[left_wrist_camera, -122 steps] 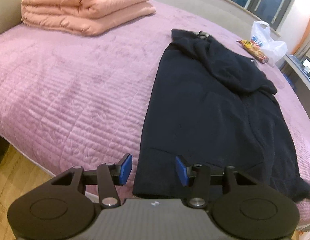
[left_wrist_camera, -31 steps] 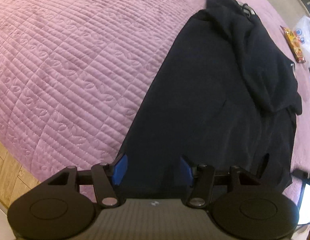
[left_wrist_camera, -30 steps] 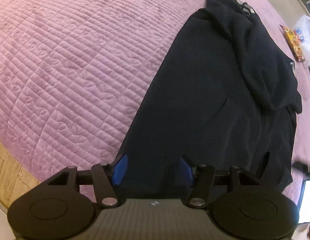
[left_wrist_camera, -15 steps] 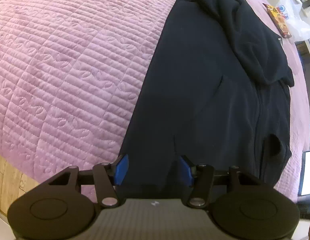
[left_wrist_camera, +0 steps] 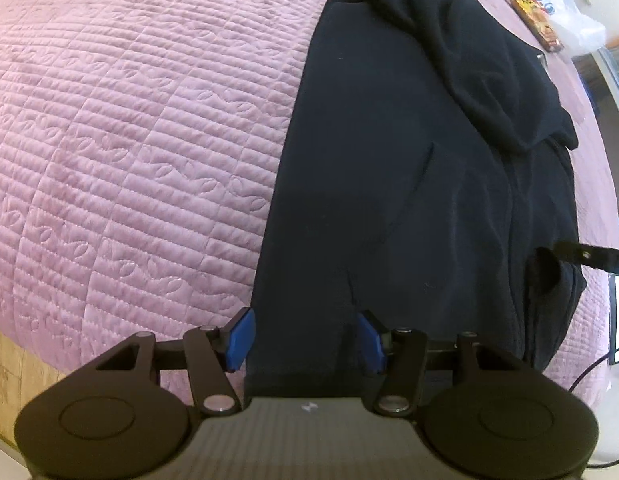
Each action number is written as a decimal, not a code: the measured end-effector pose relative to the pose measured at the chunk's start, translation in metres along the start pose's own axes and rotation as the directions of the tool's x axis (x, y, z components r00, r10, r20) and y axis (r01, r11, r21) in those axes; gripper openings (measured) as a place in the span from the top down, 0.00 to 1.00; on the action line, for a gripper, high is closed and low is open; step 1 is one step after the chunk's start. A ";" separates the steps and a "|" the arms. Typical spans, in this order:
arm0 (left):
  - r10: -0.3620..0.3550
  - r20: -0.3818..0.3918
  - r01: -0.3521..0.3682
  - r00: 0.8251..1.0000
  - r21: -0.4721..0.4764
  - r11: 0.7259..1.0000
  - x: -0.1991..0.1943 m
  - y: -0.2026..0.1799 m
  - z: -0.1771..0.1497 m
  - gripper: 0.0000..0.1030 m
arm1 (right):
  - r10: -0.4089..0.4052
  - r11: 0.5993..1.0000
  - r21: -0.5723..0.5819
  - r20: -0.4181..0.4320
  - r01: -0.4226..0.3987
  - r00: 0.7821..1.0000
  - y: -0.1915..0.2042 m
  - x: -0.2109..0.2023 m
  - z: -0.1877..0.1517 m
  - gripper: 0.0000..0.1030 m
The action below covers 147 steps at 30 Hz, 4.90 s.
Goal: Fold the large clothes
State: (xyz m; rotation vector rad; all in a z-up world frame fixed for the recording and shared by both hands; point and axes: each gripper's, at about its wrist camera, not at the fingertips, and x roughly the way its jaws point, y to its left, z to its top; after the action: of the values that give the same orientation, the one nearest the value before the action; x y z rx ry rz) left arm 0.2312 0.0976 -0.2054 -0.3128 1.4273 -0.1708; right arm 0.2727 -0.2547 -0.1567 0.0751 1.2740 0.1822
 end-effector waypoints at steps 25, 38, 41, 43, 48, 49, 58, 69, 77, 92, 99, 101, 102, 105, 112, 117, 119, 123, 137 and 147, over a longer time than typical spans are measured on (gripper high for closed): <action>-0.049 -0.062 0.049 0.997 -0.002 0.999 0.000 0.013 -0.017 0.43 | -0.114 0.900 0.409 -0.118 0.153 0.986 -0.098 -0.079 -0.149 0.27; -0.234 -0.151 0.215 0.960 -0.132 0.968 0.021 0.045 -0.043 0.33 | -0.043 0.871 0.479 -0.153 0.112 0.987 -0.134 -0.019 -0.183 0.25; -0.205 -0.126 0.193 0.971 -0.101 0.976 0.023 0.039 -0.049 0.59 | -0.014 0.888 0.453 -0.151 0.082 0.988 -0.123 -0.019 -0.183 0.51; -0.198 -0.122 0.189 0.973 -0.080 0.979 0.021 0.040 -0.051 0.91 | 0.007 0.886 0.460 -0.134 0.056 0.991 -0.122 -0.018 -0.180 0.87; -0.337 0.015 0.336 0.941 -0.108 0.935 -0.012 0.046 -0.038 0.92 | 0.047 0.840 0.542 -0.016 -0.031 0.999 -0.128 -0.046 -0.166 0.89; -0.367 0.044 0.370 0.929 -0.112 0.922 -0.020 0.045 -0.031 0.92 | 0.049 0.840 0.540 0.017 -0.050 0.999 -0.129 -0.054 -0.159 0.89; -0.488 0.371 0.495 0.790 0.083 0.865 -0.074 -0.006 0.097 0.92 | -0.015 0.891 0.430 0.348 -0.145 0.937 -0.163 -0.091 -0.013 0.90; -0.313 0.590 0.326 0.745 0.087 0.941 -0.046 -0.067 0.243 0.43 | -0.143 0.903 0.422 0.471 -0.080 0.870 -0.226 -0.048 0.123 0.26; -0.170 0.481 0.136 0.860 0.105 0.985 0.006 -0.089 0.276 0.41 | -0.111 0.947 0.321 0.347 -0.007 0.931 -0.249 0.010 0.134 0.35; -0.136 0.410 0.091 0.902 0.127 0.988 0.056 -0.081 0.345 0.30 | -0.012 0.942 0.323 0.304 -0.092 0.953 -0.283 0.061 0.199 0.28; -0.267 0.326 0.228 0.907 0.151 0.962 0.086 -0.086 0.367 0.75 | -0.066 0.963 0.268 0.307 -0.019 0.949 -0.259 0.066 0.206 0.32; -0.234 0.367 0.172 0.900 0.196 0.966 0.083 -0.093 0.359 0.87 | -0.127 0.976 0.212 0.327 0.058 0.937 -0.245 0.062 0.202 0.62; -0.229 0.399 0.153 0.888 0.213 0.965 0.079 -0.097 0.353 0.88 | -0.155 0.978 0.188 0.345 0.093 0.926 -0.239 0.058 0.198 0.78; -0.213 0.474 0.106 0.854 0.242 0.964 0.060 -0.106 0.332 0.88 | -0.209 0.975 0.158 0.407 0.157 0.889 -0.224 0.043 0.182 0.87; -0.333 0.608 0.200 0.721 0.277 0.940 -0.005 -0.115 0.318 0.89 | -0.264 0.962 0.115 0.606 0.246 0.750 -0.189 -0.029 0.173 0.90; -0.310 0.646 0.162 0.698 0.279 0.947 -0.004 -0.126 0.351 0.89 | -0.277 0.959 0.135 0.646 0.251 0.711 -0.199 -0.028 0.214 0.90; -0.244 0.623 0.131 0.743 0.222 0.966 0.029 -0.123 0.370 0.88 | -0.284 0.959 0.161 0.586 0.234 0.759 -0.214 0.007 0.234 0.90; -0.110 0.501 0.051 0.858 0.131 0.990 0.107 -0.118 0.388 0.88 | -0.286 0.948 0.249 0.382 0.200 0.879 -0.242 0.090 0.253 0.86; -0.117 0.625 0.004 0.772 0.179 0.984 0.052 -0.133 0.366 0.81 | -0.186 0.982 0.130 0.521 0.138 0.833 -0.199 0.016 0.245 0.36; -0.190 0.459 0.122 0.868 0.173 0.977 0.118 -0.140 0.362 0.81 | -0.109 0.988 0.132 0.278 0.074 0.954 -0.160 0.132 0.256 1.00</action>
State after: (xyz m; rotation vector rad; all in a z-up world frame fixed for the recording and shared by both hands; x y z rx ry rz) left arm 0.6155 -0.0302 -0.2323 -0.3294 0.8969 -0.3035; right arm 0.5696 -0.3767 -0.2316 0.1405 0.9972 0.0122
